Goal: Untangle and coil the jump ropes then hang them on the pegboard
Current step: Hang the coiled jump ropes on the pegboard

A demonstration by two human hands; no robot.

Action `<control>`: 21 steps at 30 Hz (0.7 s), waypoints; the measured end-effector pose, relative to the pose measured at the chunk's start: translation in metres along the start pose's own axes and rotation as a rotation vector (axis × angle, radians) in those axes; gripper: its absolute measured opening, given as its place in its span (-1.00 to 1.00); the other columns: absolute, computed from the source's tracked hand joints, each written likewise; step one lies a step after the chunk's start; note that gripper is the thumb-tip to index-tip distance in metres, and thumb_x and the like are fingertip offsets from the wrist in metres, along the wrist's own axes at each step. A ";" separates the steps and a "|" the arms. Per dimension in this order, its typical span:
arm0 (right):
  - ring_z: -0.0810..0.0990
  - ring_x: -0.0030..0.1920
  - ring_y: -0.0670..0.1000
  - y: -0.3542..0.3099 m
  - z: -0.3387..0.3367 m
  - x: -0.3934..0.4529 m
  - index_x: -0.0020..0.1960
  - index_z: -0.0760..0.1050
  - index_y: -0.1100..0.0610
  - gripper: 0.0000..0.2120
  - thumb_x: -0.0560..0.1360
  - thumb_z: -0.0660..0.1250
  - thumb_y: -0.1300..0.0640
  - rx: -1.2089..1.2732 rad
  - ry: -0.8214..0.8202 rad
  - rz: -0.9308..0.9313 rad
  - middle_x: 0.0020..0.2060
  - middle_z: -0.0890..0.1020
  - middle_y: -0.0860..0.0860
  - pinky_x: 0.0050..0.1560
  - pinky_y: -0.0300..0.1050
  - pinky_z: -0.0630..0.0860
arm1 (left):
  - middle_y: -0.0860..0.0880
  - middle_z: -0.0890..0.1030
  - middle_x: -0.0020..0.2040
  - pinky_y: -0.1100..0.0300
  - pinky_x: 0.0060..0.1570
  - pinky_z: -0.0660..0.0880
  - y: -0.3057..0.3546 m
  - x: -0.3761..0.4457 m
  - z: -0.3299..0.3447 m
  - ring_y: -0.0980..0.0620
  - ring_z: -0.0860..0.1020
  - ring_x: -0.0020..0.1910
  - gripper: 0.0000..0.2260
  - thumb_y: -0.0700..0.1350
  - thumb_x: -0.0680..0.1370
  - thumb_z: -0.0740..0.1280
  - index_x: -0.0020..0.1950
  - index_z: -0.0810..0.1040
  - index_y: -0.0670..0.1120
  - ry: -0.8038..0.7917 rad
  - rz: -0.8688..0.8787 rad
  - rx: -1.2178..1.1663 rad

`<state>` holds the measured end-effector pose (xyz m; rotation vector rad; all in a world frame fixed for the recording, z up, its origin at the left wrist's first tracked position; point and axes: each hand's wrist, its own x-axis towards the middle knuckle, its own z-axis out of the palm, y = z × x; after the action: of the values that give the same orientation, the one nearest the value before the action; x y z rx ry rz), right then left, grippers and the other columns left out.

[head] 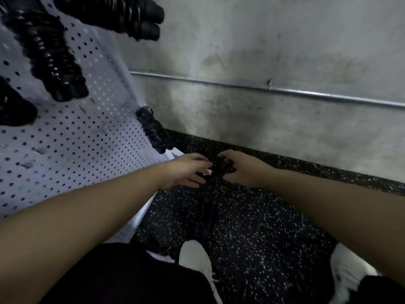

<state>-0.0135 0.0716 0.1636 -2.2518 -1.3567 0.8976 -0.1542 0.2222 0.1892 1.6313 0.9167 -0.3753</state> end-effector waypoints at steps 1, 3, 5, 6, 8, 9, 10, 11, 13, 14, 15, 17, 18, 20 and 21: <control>0.51 0.28 0.06 0.010 0.005 -0.007 0.58 0.19 -0.05 -0.34 0.57 0.41 0.00 0.009 -0.014 0.028 0.41 0.44 0.03 0.17 -0.12 0.46 | -0.07 0.62 0.23 -0.04 0.20 0.61 -0.002 0.001 0.007 -0.10 0.65 0.13 -0.75 0.04 0.65 0.36 0.30 0.51 0.02 -0.039 -0.002 0.089; 0.52 0.23 0.03 0.030 0.016 -0.018 0.58 0.20 -0.04 -0.35 0.58 0.40 -0.01 0.028 -0.051 0.072 0.38 0.46 0.01 0.20 -0.08 0.50 | -0.04 0.62 0.20 0.03 0.11 0.64 -0.011 0.008 0.021 -0.05 0.66 0.09 -0.76 0.05 0.63 0.37 0.27 0.53 0.04 -0.080 0.007 0.222; 0.53 0.18 0.01 0.048 0.028 -0.024 0.57 0.22 -0.03 -0.38 0.58 0.39 0.00 0.054 -0.085 0.115 0.33 0.48 0.01 0.20 -0.09 0.50 | -0.03 0.61 0.19 0.08 0.06 0.65 -0.021 0.020 0.031 -0.03 0.66 0.08 -0.77 0.04 0.63 0.38 0.27 0.54 0.04 -0.104 0.031 0.304; 0.54 0.15 0.00 0.057 0.035 -0.026 0.56 0.24 -0.02 -0.39 0.58 0.39 0.01 0.066 -0.098 0.134 0.31 0.49 0.00 0.17 -0.11 0.50 | -0.02 0.61 0.18 0.08 0.06 0.65 -0.026 0.026 0.037 -0.04 0.66 0.09 -0.76 0.03 0.63 0.39 0.27 0.53 0.03 -0.111 0.039 0.327; 0.55 0.08 -0.04 0.074 0.048 -0.026 0.54 0.27 -0.02 -0.42 0.58 0.39 0.03 0.081 -0.126 0.166 0.30 0.51 0.00 0.06 -0.19 0.48 | -0.03 0.62 0.14 0.09 0.02 0.64 -0.038 0.043 0.046 -0.05 0.65 0.09 -0.73 0.02 0.61 0.40 0.28 0.51 0.02 -0.107 0.046 0.356; 0.54 0.03 -0.07 0.084 0.055 -0.025 0.54 0.28 -0.02 -0.43 0.58 0.39 0.03 0.087 -0.143 0.184 0.30 0.51 -0.01 0.00 -0.24 0.45 | -0.04 0.62 0.11 0.11 -0.05 0.63 -0.046 0.052 0.050 -0.03 0.64 0.04 -0.72 0.01 0.60 0.42 0.28 0.50 0.01 -0.090 0.051 0.371; 0.52 -0.02 -0.10 0.092 0.063 -0.025 0.53 0.29 -0.03 -0.44 0.58 0.38 0.04 0.096 -0.161 0.206 0.31 0.50 0.00 -0.05 -0.27 0.43 | -0.04 0.62 0.09 0.17 -0.14 0.59 -0.054 0.060 0.054 0.01 0.62 -0.03 -0.71 0.01 0.59 0.43 0.26 0.49 0.00 -0.065 0.060 0.391; 0.51 -0.04 -0.13 0.100 0.070 -0.023 0.53 0.29 -0.03 -0.45 0.59 0.38 0.04 0.102 -0.179 0.227 0.32 0.50 0.00 -0.07 -0.30 0.42 | -0.05 0.60 0.08 0.21 -0.19 0.52 -0.063 0.068 0.056 0.05 0.57 -0.09 -0.70 0.00 0.58 0.45 0.24 0.47 -0.02 -0.037 0.066 0.415; 0.50 -0.06 -0.14 0.112 0.085 -0.019 0.53 0.29 -0.01 -0.45 0.59 0.38 0.04 0.098 -0.217 0.249 0.33 0.50 0.01 -0.10 -0.34 0.40 | -0.07 0.53 0.12 0.21 -0.23 0.43 -0.084 0.086 0.063 0.07 0.50 -0.12 -0.65 0.01 0.57 0.46 0.26 0.42 -0.04 -0.015 0.045 0.451; 0.50 -0.05 -0.14 0.115 0.092 -0.015 0.53 0.28 -0.01 -0.44 0.59 0.37 0.04 0.099 -0.234 0.252 0.34 0.50 0.01 -0.12 -0.36 0.39 | -0.07 0.48 0.17 0.21 -0.23 0.42 -0.095 0.094 0.066 0.05 0.49 -0.09 -0.60 0.02 0.56 0.46 0.30 0.40 -0.04 -0.018 0.024 0.469; 0.50 -0.02 -0.12 0.117 0.098 -0.010 0.54 0.27 0.00 -0.44 0.59 0.37 0.04 0.104 -0.250 0.255 0.34 0.49 0.01 -0.10 -0.35 0.40 | -0.07 0.42 0.24 0.21 -0.19 0.44 -0.105 0.101 0.070 0.02 0.50 -0.03 -0.54 0.04 0.55 0.47 0.35 0.36 -0.04 -0.022 0.005 0.494; 0.50 0.09 -0.07 0.118 0.110 0.001 0.54 0.27 0.00 -0.44 0.59 0.36 0.05 0.111 -0.275 0.262 0.33 0.50 0.01 0.07 -0.25 0.45 | -0.08 0.31 0.36 0.12 0.07 0.51 -0.124 0.115 0.077 -0.08 0.49 0.16 -0.39 0.06 0.53 0.49 0.46 0.28 -0.02 -0.018 -0.020 0.559; 0.50 0.15 -0.04 0.118 0.115 0.007 0.54 0.27 0.00 -0.44 0.59 0.36 0.05 0.110 -0.280 0.264 0.32 0.50 0.00 0.15 -0.19 0.46 | -0.08 0.27 0.41 0.05 0.19 0.51 -0.132 0.121 0.080 -0.11 0.47 0.24 -0.33 0.07 0.51 0.51 0.50 0.24 -0.01 -0.011 -0.019 0.587; 0.50 0.21 -0.02 0.117 0.124 0.018 0.53 0.28 -0.01 -0.45 0.59 0.36 0.05 0.120 -0.293 0.269 0.32 0.51 -0.01 0.24 -0.14 0.47 | -0.09 0.20 0.47 -0.05 0.29 0.49 -0.146 0.130 0.083 -0.16 0.44 0.32 -0.25 0.10 0.48 0.52 0.53 0.19 0.01 0.003 -0.004 0.621; 0.50 0.21 -0.02 0.117 0.127 0.023 0.53 0.28 -0.02 -0.45 0.59 0.36 0.04 0.128 -0.301 0.271 0.32 0.50 -0.01 0.24 -0.14 0.47 | -0.09 0.16 0.50 -0.08 0.32 0.47 -0.154 0.135 0.083 -0.20 0.42 0.35 -0.21 0.11 0.47 0.53 0.55 0.16 0.02 0.011 -0.006 0.631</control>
<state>-0.0158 0.0344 -0.0070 -2.3025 -1.0832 1.4223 -0.1614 0.1969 -0.0303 2.2015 0.8578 -0.7111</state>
